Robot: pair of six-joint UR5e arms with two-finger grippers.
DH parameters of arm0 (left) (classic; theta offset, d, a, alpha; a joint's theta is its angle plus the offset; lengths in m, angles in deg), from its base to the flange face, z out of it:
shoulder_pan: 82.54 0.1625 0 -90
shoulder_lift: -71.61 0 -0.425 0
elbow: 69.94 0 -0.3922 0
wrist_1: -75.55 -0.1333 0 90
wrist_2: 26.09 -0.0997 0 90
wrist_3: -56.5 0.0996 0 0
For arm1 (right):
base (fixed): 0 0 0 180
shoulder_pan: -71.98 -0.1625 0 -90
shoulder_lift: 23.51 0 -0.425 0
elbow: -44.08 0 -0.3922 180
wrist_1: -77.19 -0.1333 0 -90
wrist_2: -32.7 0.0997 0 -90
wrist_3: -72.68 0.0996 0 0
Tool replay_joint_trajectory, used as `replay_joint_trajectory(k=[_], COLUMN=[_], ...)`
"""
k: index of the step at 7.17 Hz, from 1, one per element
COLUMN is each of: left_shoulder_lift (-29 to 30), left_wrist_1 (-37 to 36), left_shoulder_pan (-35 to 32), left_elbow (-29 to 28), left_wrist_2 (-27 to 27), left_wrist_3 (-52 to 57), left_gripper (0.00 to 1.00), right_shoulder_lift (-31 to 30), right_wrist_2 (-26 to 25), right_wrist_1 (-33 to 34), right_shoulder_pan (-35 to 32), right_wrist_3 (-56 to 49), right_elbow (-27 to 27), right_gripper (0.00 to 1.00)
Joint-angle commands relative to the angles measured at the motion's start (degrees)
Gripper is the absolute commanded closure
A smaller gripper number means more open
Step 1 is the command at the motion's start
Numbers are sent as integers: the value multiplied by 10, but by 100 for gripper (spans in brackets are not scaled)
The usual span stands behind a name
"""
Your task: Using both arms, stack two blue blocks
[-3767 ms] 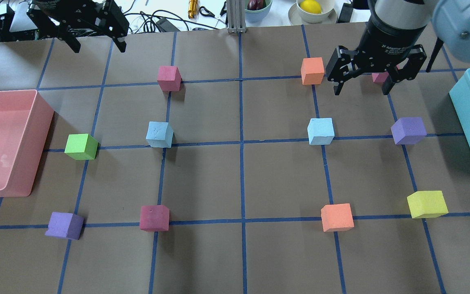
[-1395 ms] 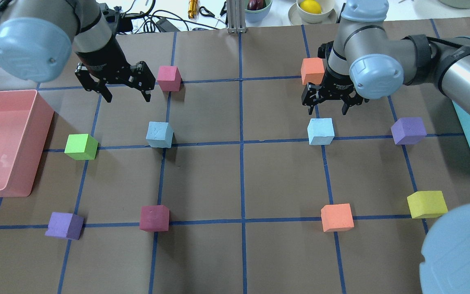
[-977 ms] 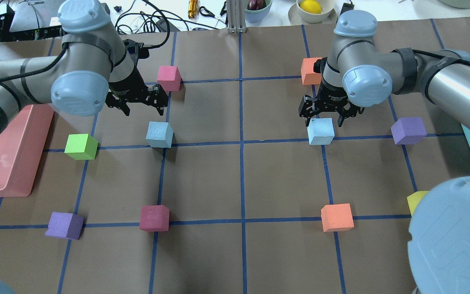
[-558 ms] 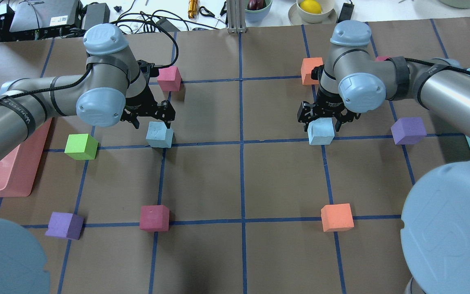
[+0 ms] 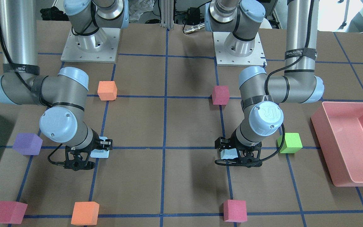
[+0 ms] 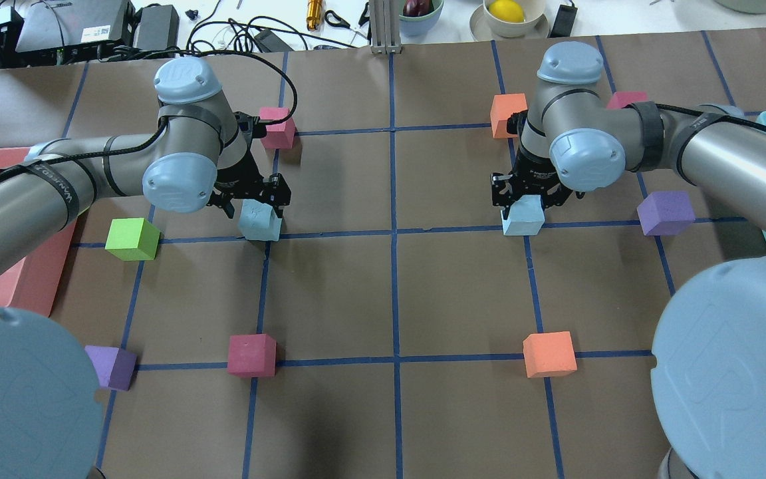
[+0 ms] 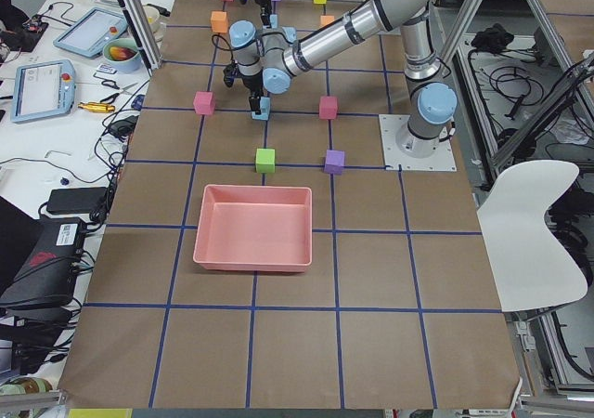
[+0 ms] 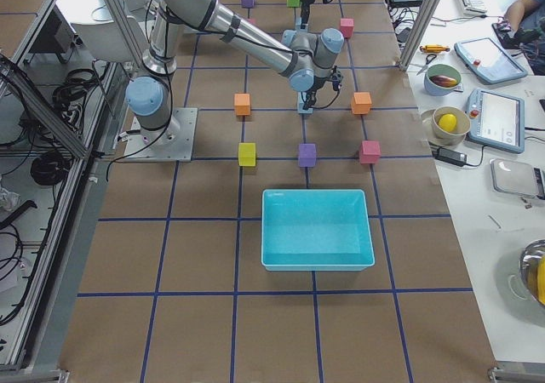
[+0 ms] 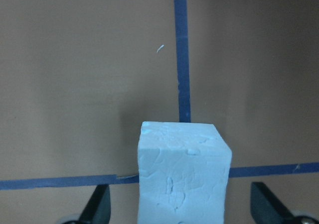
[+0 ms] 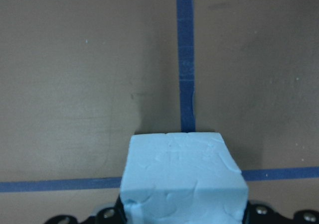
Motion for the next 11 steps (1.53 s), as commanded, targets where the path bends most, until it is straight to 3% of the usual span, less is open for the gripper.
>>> replay_joint_trajectory(k=[1,2,3,6,7,11], left_shoulder_lift=[4,4,4,-5,-9,0], left_wrist_1=[-9,-11,-12,-12,-12,-4], left_shoulder_pan=[0,0,0,2,4,5], left_elbow=[0,0,0,-10,-10,-59], left_wrist_2=[-5,0,3,5,13,14], left_wrist_3=[0,-1,-7,-7,-8,-7], left_gripper=[57,85,100,100,100,100], right_shoulder_lift=[-23,-20,4,133,168,203], right_wrist_2=[0,21,58,59,58,60], right_wrist_1=[-5,-36,-65,-86,-84,-79], right_shoulder_pan=[-6,-14,-19,-104,-130,-149], right_wrist_3=[29,48,48,156,197,206], right_elbow=[-27,-71,-136,-320,-353,-370], right_gripper=[100,100,100,100,100,100])
